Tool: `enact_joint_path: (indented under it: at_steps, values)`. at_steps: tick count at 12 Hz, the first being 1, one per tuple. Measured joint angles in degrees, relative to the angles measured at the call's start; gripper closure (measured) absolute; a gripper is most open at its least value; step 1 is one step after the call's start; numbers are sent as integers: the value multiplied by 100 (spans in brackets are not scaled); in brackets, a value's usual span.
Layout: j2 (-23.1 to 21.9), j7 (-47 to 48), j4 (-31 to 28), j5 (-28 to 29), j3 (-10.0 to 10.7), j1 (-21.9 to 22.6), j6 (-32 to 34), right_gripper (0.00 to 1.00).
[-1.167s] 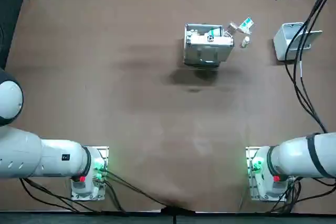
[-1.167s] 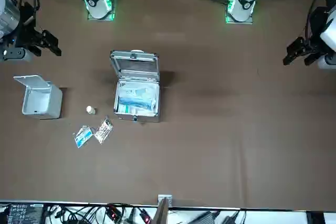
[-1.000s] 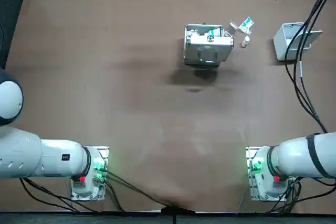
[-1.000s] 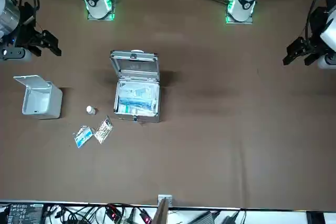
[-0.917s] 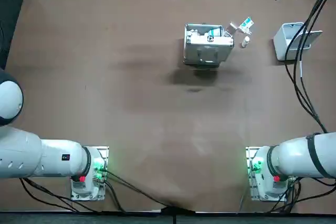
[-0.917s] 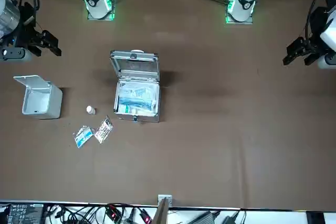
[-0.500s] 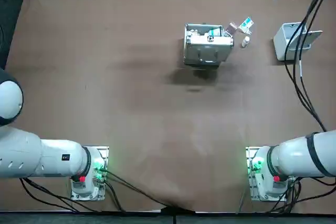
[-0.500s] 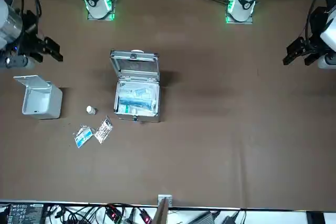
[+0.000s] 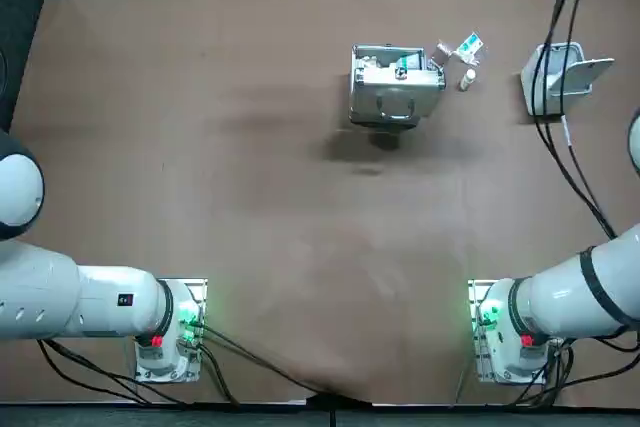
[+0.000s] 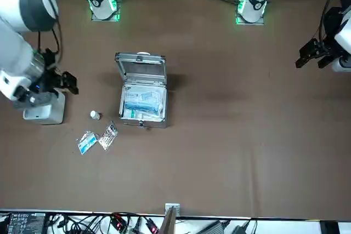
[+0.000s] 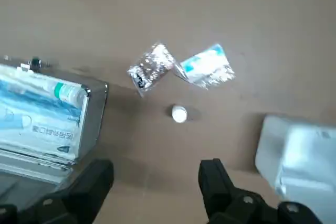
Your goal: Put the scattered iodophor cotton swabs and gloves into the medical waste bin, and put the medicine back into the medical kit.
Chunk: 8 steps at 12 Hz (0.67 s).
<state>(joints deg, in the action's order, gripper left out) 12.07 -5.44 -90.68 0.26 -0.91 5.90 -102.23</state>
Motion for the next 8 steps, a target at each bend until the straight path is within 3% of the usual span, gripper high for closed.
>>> enact_joint_path:
  at_steps: [5,8]
  values:
    - [927,-1127,3,-9,-32,454,-711,0]
    - [1294,-1614,128,80,-31,481,-784,0]
